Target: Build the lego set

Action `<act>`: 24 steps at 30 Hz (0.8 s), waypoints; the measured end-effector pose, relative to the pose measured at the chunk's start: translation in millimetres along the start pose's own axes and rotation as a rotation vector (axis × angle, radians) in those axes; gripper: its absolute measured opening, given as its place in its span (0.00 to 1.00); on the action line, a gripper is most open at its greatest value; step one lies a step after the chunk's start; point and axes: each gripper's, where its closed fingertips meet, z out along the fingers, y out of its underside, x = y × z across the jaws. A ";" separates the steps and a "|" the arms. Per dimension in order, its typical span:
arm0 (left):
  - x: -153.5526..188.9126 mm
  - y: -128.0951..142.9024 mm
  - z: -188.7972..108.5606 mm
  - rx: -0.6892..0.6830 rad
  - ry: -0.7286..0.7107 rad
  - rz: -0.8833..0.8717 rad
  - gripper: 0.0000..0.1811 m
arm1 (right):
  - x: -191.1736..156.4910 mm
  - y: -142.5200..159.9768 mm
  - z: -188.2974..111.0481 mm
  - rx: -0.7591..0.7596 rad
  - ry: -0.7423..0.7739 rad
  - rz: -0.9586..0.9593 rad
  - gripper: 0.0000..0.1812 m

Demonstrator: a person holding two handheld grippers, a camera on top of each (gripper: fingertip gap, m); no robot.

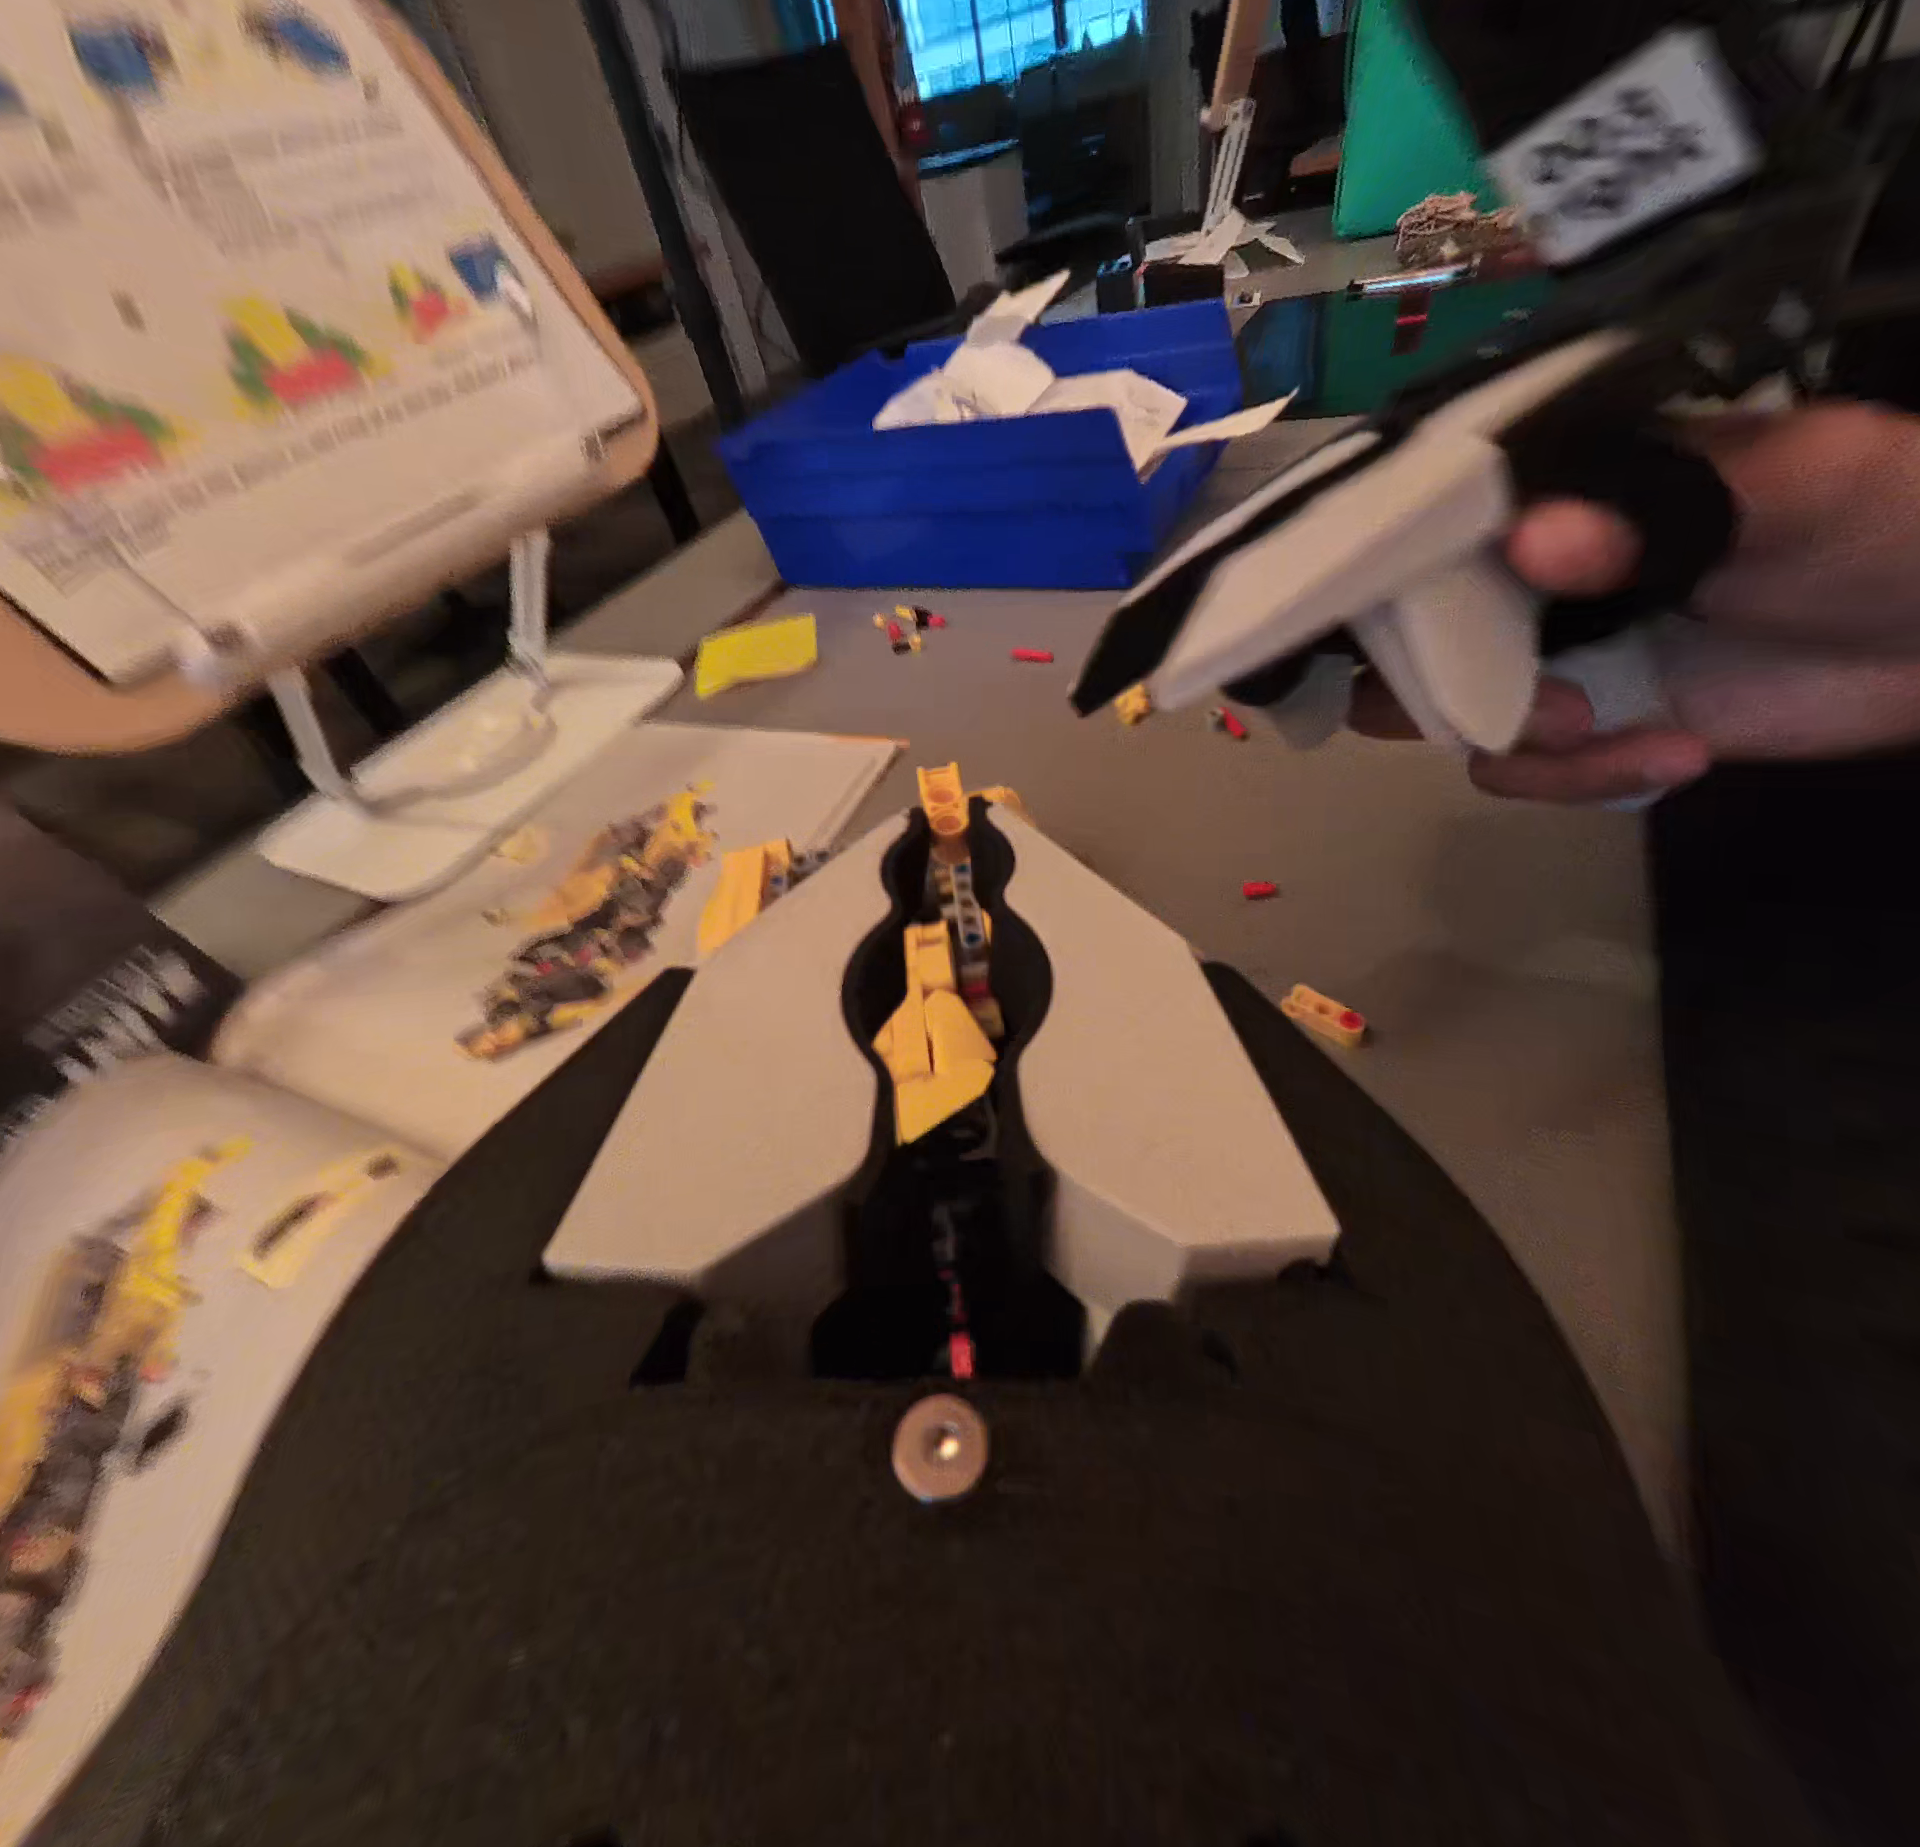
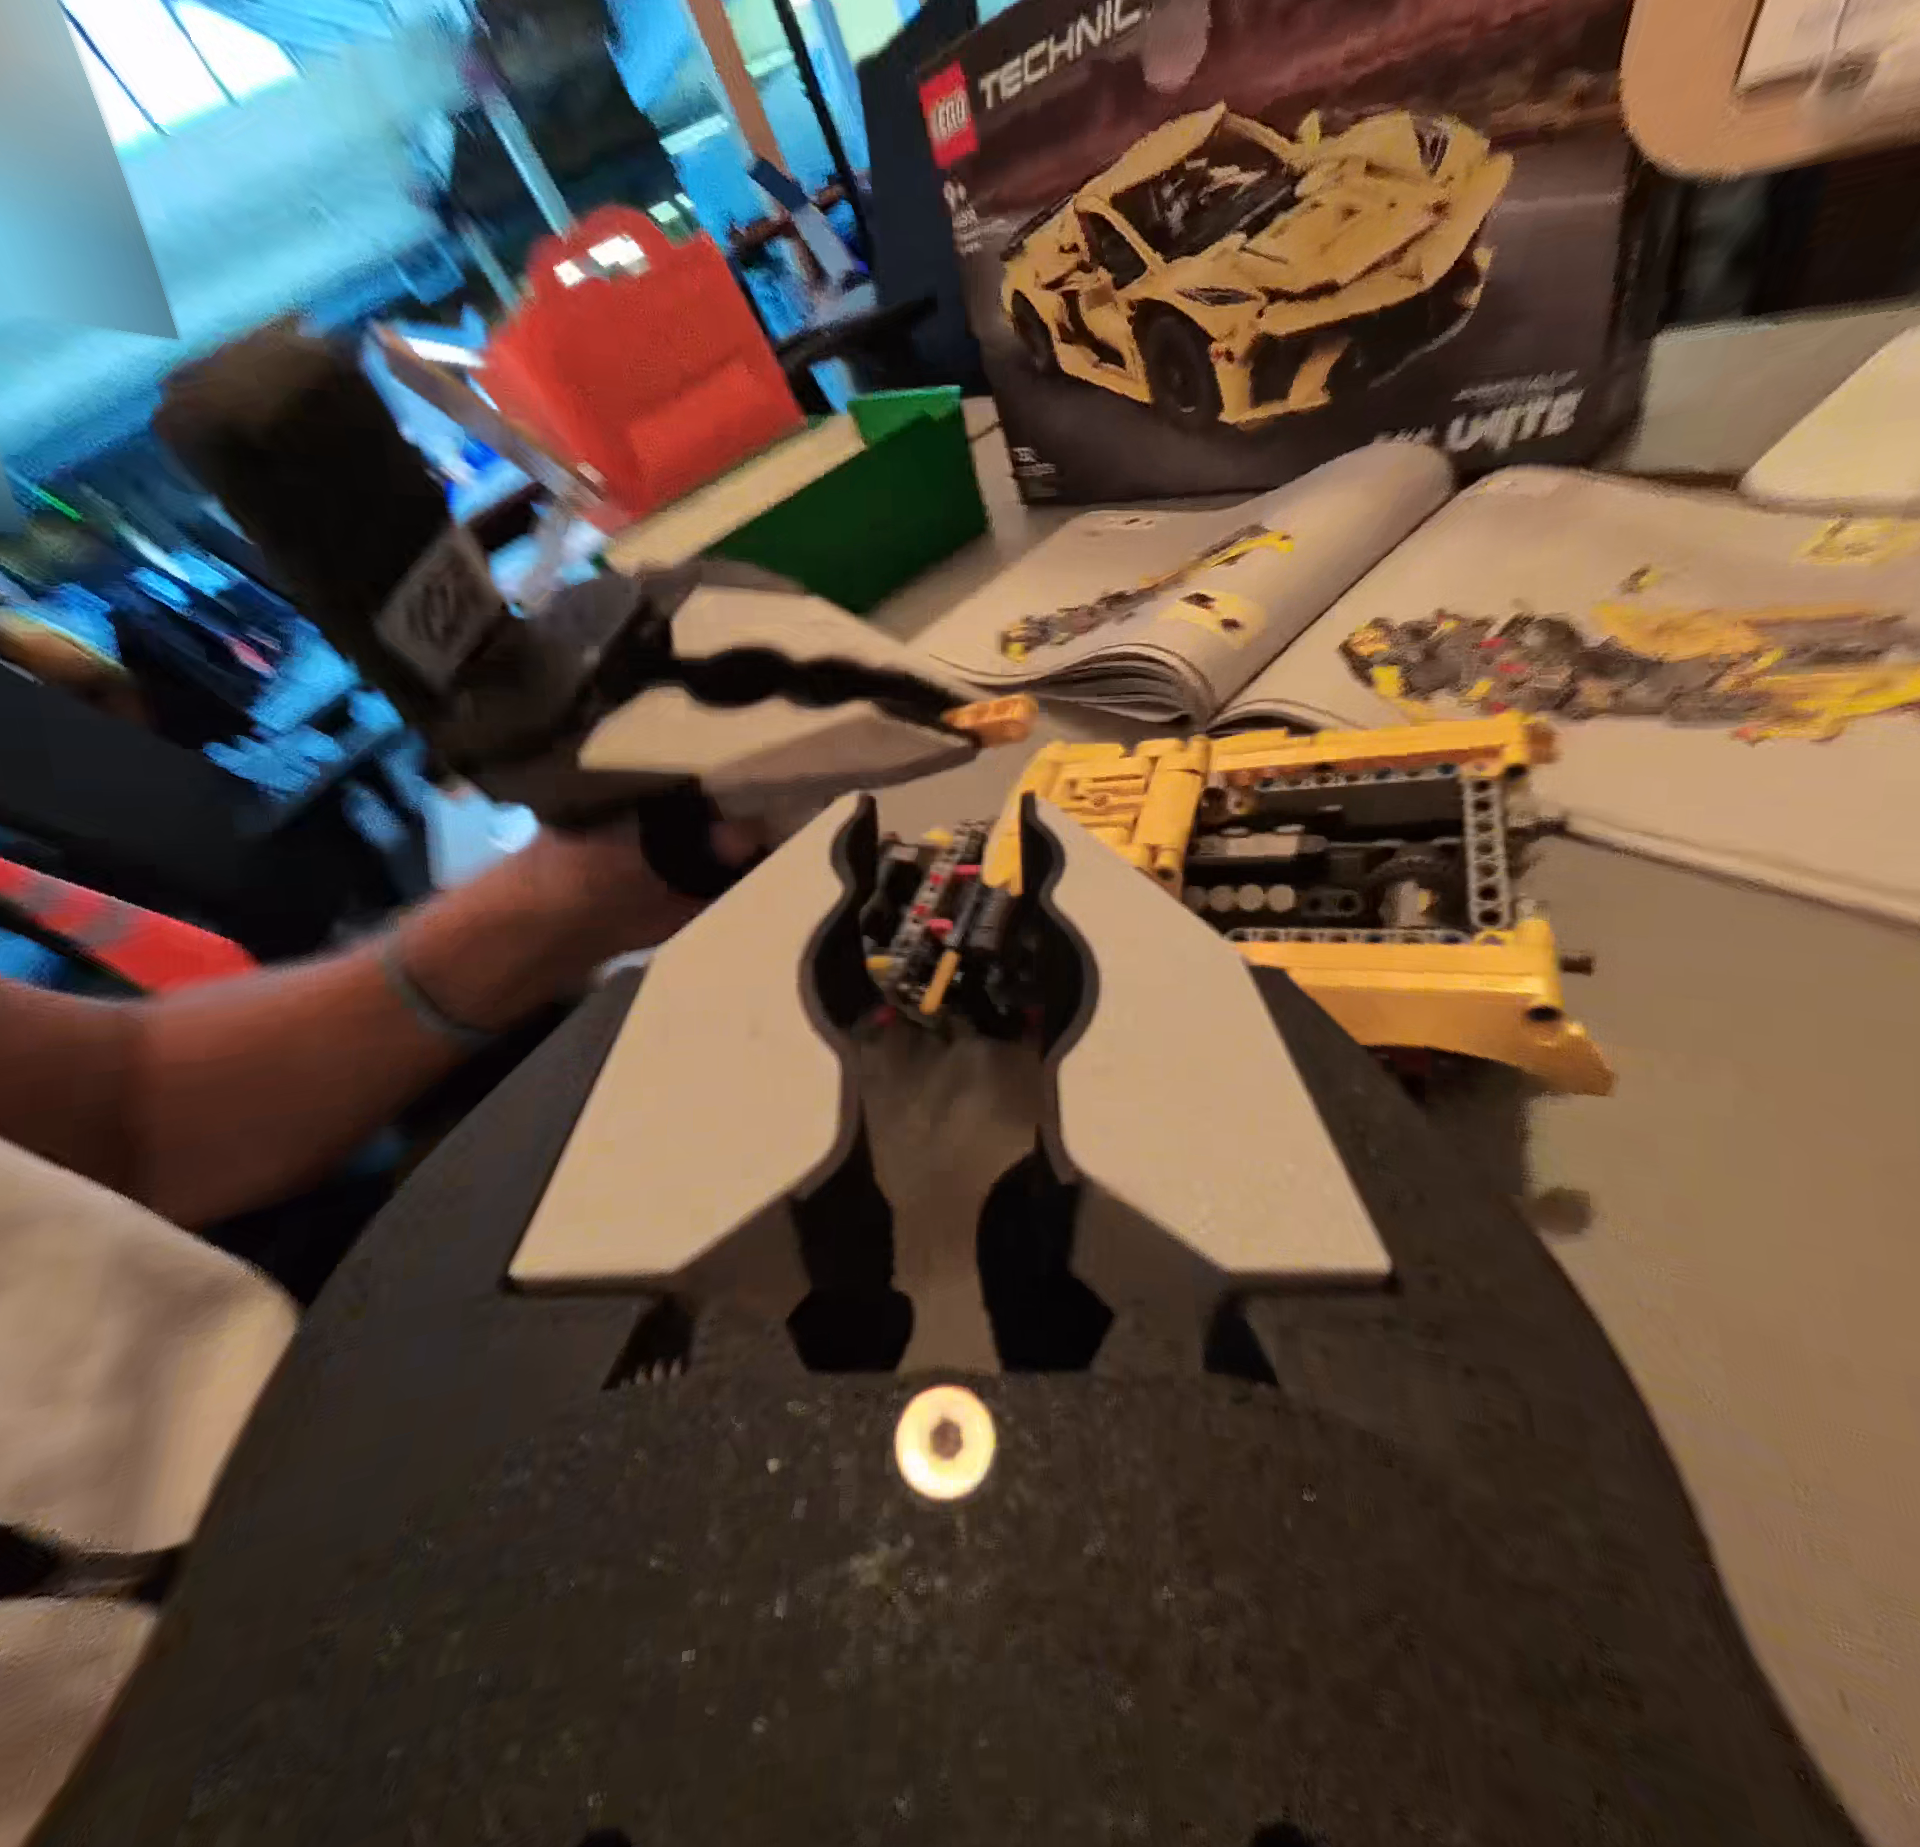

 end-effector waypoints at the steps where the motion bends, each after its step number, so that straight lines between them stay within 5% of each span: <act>1: 5.5 -6.2 -1.1 0.026 -0.011 0.070 0.04 | 4.2 -3.0 -0.7 -0.011 -0.032 0.096 0.14; 7: 30.5 -19.8 -3.6 0.101 -0.006 0.301 0.04 | -16.2 -8.8 7.4 -0.032 -0.388 0.469 0.18; 12: 35.2 -24.4 -6.8 0.134 0.020 0.317 0.04 | -20.3 -9.8 8.8 0.001 -0.398 0.459 0.05; 20: 36.7 -26.4 -7.6 0.144 0.004 0.348 0.04 | -21.8 -6.6 3.7 -0.007 -0.480 0.585 0.04; 24: 40.5 -37.4 -11.5 0.226 0.007 0.315 0.04 | -28.9 -12.3 -0.9 0.017 -0.651 0.791 0.03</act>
